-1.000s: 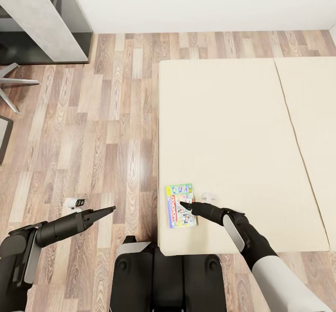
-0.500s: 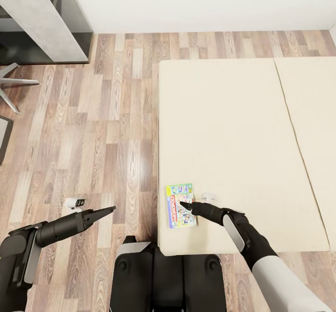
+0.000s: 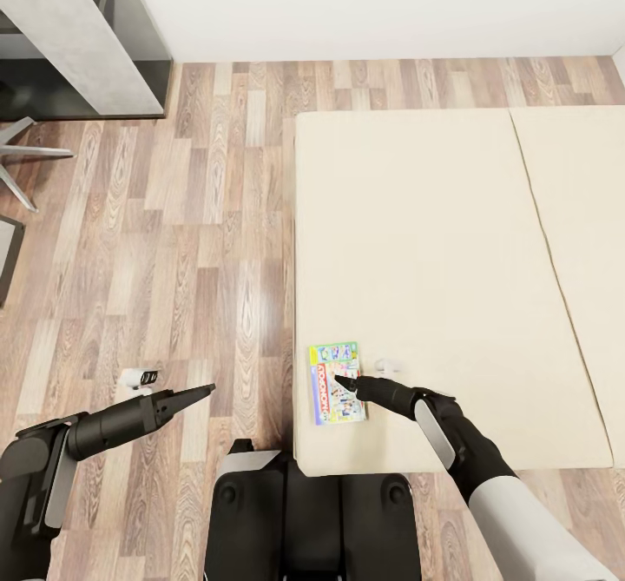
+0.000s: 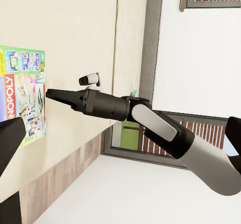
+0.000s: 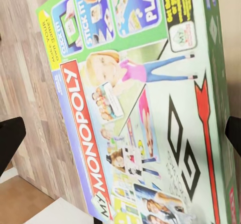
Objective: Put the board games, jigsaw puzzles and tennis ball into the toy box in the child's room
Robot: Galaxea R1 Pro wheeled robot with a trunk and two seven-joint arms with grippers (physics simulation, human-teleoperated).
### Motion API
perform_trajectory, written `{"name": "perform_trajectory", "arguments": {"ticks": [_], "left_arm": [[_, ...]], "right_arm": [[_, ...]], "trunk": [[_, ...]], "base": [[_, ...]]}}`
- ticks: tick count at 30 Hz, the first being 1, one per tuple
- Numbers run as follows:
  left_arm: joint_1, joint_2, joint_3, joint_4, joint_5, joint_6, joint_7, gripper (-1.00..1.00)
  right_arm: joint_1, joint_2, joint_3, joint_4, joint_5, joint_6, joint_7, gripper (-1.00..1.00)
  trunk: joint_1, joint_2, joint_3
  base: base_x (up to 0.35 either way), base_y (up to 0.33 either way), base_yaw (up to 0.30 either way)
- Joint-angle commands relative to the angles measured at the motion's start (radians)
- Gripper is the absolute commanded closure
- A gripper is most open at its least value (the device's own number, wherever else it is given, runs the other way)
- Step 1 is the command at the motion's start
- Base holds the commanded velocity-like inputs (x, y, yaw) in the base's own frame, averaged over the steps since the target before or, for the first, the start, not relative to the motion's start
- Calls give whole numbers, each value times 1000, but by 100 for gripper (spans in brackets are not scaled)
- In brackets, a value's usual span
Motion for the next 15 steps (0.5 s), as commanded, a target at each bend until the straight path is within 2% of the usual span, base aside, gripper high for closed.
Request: {"name": "perform_trajectory", "arguments": {"ticks": [1, 15], "left_arm": [[0, 0, 0, 0, 0, 11, -4, -100], [0, 0, 0, 0, 0, 11, -4, -100]], "right_arm": [[0, -1, 2, -1, -8, 6, -2, -100], [0, -1, 2, 0, -8, 6, -5, -100]], "trunk": [[1, -1, -1], [1, -1, -1]], "base": [[0, 0, 0], [0, 40, 0]]}}
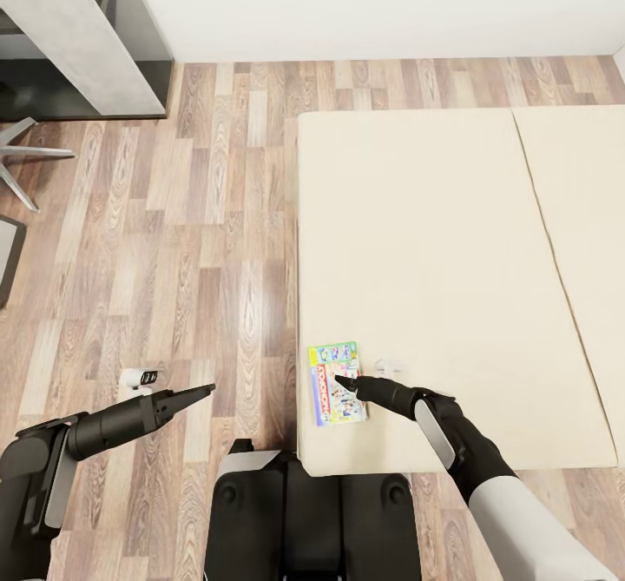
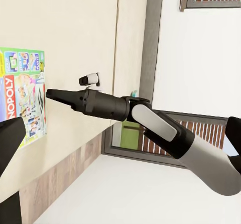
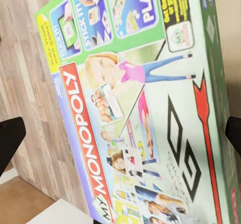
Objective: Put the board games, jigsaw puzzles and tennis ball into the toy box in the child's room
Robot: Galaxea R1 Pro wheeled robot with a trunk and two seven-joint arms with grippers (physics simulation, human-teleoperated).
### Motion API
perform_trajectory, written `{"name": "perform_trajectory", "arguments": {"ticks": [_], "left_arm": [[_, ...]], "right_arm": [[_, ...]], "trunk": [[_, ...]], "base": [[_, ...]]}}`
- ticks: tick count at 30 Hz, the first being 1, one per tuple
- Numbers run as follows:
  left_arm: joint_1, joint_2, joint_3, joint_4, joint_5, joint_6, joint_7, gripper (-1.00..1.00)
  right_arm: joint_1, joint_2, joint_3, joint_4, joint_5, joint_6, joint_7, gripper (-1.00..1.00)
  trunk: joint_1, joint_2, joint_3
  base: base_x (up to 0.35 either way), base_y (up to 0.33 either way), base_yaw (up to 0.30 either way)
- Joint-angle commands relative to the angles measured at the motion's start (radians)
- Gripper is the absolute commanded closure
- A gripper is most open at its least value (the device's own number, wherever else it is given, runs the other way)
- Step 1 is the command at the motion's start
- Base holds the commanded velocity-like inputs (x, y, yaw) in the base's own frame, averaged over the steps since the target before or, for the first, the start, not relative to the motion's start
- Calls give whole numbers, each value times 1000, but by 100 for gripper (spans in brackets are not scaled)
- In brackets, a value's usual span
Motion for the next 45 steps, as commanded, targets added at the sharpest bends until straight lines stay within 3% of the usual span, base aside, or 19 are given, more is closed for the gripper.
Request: {"name": "perform_trajectory", "arguments": {"ticks": [1, 45], "left_arm": [[0, 0, 0, 0, 0, 11, -4, -100], [0, 0, 1, 0, 0, 11, -5, -100]], "right_arm": [[0, -1, 2, -1, -8, 6, -2, -100], [0, -1, 2, -2, -8, 6, 0, -100]], "trunk": [[1, -1, -1], [1, -1, -1]], "base": [[0, 4, 0], [0, 35, 0]]}}
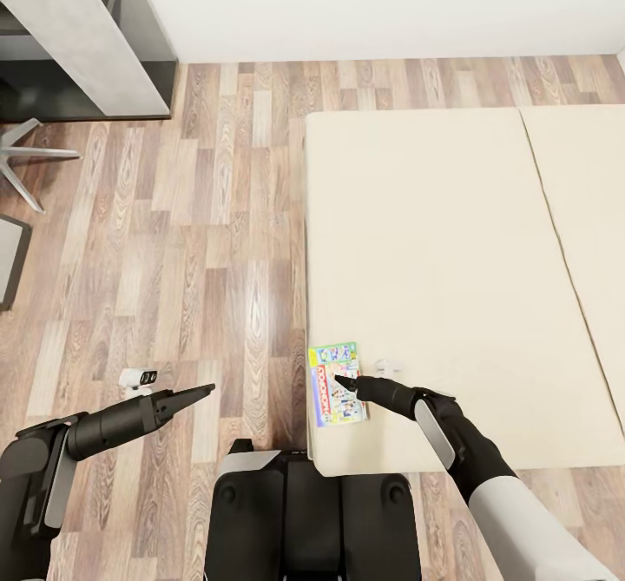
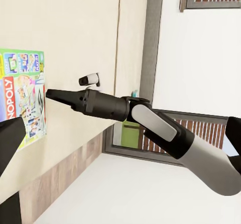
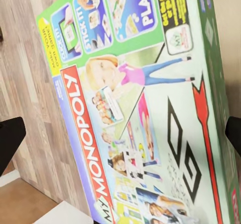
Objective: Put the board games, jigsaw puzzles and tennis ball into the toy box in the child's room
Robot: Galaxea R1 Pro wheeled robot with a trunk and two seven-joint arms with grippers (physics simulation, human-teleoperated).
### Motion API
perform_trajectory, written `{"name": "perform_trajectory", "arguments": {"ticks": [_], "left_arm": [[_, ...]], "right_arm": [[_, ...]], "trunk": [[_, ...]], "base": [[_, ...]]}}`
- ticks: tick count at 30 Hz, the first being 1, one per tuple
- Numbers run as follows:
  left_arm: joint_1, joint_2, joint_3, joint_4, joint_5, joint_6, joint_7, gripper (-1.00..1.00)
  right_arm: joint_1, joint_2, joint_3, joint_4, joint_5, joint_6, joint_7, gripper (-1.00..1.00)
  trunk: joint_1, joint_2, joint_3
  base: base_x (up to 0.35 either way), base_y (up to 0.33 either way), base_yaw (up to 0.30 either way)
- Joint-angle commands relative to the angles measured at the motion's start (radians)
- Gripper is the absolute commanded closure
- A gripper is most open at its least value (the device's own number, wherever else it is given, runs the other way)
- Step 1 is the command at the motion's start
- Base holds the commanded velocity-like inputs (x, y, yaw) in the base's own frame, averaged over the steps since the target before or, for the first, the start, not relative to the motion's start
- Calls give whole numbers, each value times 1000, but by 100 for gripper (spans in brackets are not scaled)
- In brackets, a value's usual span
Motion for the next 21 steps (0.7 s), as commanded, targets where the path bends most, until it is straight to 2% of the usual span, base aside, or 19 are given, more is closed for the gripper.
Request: {"name": "perform_trajectory", "arguments": {"ticks": [1, 9, 21], "left_arm": [[0, 0, 0, 0, 0, 11, -3, -100], [0, 0, 0, 0, 0, 11, -3, -100], [0, 0, 0, 0, 0, 11, -4, -100]], "right_arm": [[0, -1, 2, -1, -8, 6, -2, -100], [0, -1, 2, -1, -8, 6, -3, -100], [0, -1, 2, 0, -8, 6, -4, -100]], "trunk": [[1, -1, -1], [1, -1, -1], [1, -1, -1]], "base": [[0, 35, 0], [0, 119, 0], [0, 14, 0]]}}
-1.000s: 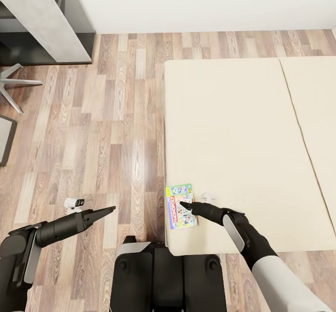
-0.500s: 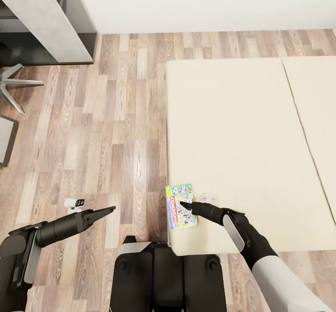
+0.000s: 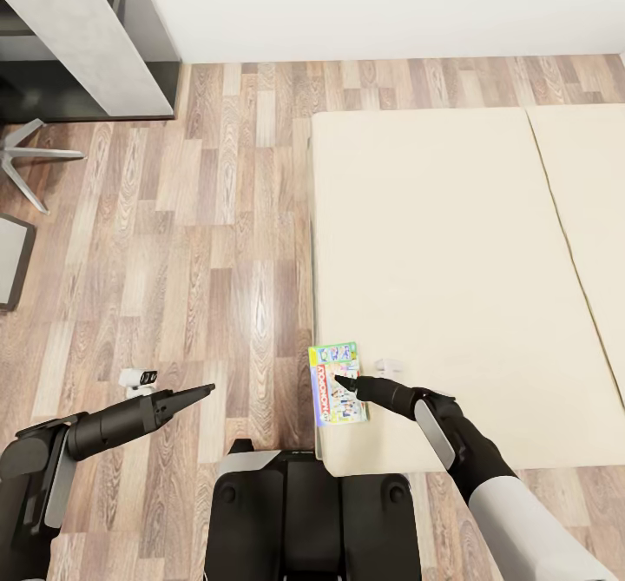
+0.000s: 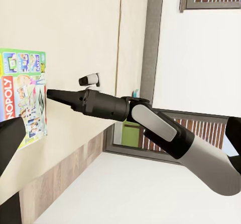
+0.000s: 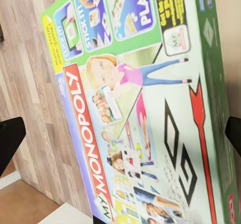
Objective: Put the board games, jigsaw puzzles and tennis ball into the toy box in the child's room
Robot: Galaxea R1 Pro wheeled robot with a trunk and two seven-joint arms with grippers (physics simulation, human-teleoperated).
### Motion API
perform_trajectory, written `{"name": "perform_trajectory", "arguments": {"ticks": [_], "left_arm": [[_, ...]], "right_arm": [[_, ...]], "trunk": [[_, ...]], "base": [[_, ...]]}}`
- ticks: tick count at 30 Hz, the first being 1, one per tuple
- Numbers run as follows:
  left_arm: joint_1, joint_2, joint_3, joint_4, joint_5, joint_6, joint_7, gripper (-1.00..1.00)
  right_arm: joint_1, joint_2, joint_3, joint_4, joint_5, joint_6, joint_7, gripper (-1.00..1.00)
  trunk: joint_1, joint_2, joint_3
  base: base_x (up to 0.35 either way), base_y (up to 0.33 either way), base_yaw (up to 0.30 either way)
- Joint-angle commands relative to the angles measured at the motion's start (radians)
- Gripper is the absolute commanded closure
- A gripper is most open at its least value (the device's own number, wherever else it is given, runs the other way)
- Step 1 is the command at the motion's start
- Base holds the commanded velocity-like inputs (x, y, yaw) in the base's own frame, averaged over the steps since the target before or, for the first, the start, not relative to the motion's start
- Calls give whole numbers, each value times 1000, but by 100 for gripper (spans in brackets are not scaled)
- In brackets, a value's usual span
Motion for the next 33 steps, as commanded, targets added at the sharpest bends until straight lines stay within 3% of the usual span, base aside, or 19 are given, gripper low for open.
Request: {"name": "perform_trajectory", "arguments": {"ticks": [1, 33], "left_arm": [[0, 0, 0, 0, 0, 11, -4, -100], [0, 0, 0, 0, 0, 11, -4, -100]], "right_arm": [[0, -1, 2, -1, -8, 6, -2, -100], [0, -1, 2, -2, -8, 8, 1, -100]], "trunk": [[1, -1, -1], [1, -1, -1]], "base": [[0, 0, 0], [0, 17, 0]]}}
